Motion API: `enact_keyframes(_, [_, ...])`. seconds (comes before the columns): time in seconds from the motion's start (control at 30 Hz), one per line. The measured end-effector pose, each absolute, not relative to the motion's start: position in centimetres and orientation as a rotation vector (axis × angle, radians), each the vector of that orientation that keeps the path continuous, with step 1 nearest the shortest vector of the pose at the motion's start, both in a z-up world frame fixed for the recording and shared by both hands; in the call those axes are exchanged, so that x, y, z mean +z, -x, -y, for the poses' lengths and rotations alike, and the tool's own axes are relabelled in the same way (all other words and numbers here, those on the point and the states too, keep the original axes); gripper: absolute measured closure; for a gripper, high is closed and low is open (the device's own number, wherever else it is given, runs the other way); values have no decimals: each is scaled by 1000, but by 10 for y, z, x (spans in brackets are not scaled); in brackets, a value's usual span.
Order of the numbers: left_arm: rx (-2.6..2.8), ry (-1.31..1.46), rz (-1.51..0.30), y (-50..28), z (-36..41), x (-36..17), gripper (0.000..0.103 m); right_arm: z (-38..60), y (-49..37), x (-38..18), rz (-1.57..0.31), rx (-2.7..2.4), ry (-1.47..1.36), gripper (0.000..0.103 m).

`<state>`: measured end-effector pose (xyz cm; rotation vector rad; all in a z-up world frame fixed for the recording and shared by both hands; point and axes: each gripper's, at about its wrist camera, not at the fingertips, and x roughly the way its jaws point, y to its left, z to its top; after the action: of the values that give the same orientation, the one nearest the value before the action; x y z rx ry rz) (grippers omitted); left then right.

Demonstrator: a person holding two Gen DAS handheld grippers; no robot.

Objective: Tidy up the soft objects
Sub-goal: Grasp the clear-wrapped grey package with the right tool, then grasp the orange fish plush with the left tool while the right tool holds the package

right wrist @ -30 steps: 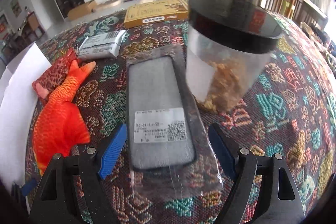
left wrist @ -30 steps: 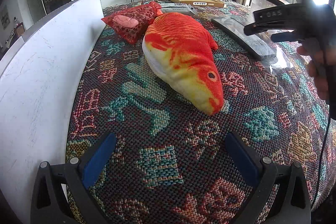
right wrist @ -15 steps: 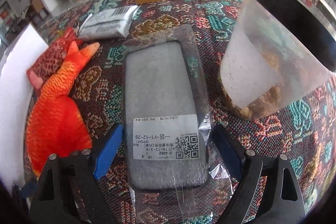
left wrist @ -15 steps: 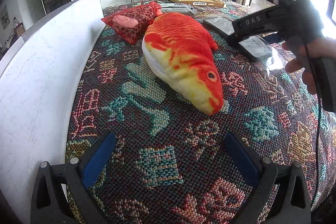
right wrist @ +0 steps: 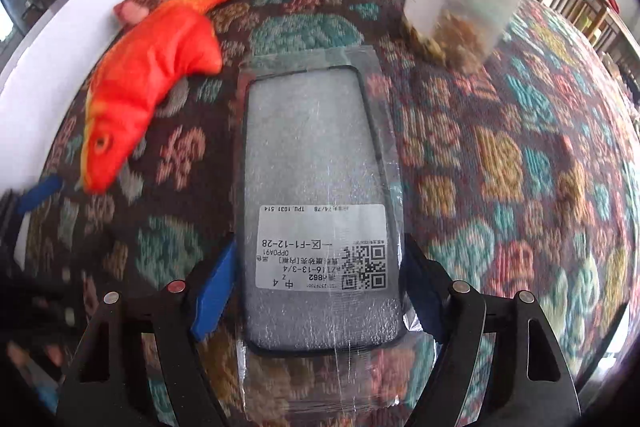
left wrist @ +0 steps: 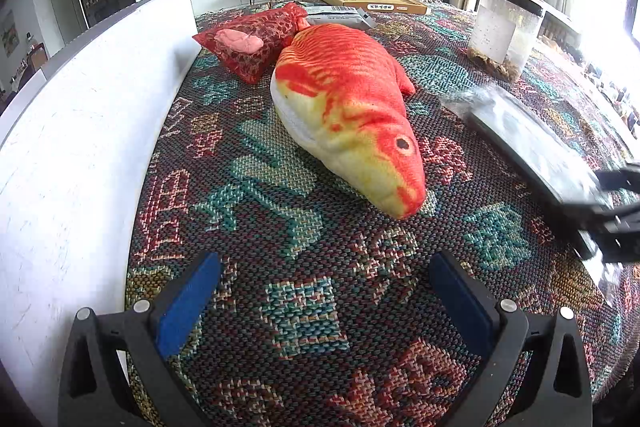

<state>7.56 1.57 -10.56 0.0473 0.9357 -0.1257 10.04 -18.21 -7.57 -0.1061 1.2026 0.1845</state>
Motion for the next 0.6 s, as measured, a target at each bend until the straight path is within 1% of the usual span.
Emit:
enact_keyframes(0.1, [-125,-47,-936,-75,-16,-105,0,227,-75,-73,-1220,93,43,24])
enact_keyframes(0.2, [-125,-48,-936,-75,-16,-105,0,275,-78,-75,-1198,-36,-28,24])
enact_keyframes(0.37, [-128,-44,-943,-76,-16,-105,0,319,-122,-71,-1103,-109,-142,24])
enact_keyframes(0.43, [-144,-21,-978,-81,-18,-100,0,325,-145,-68,-1076,-105,-152,24])
enact_keyframes(0.53, [-190,105,-933,-93,-29,-74,0,329,-176,-64,-1048,-106,-185,25])
enact_keyframes(0.6, [-183,136,-900,-107,-31,-57,0,334,-191,-63,-1036,-105,-219,25])
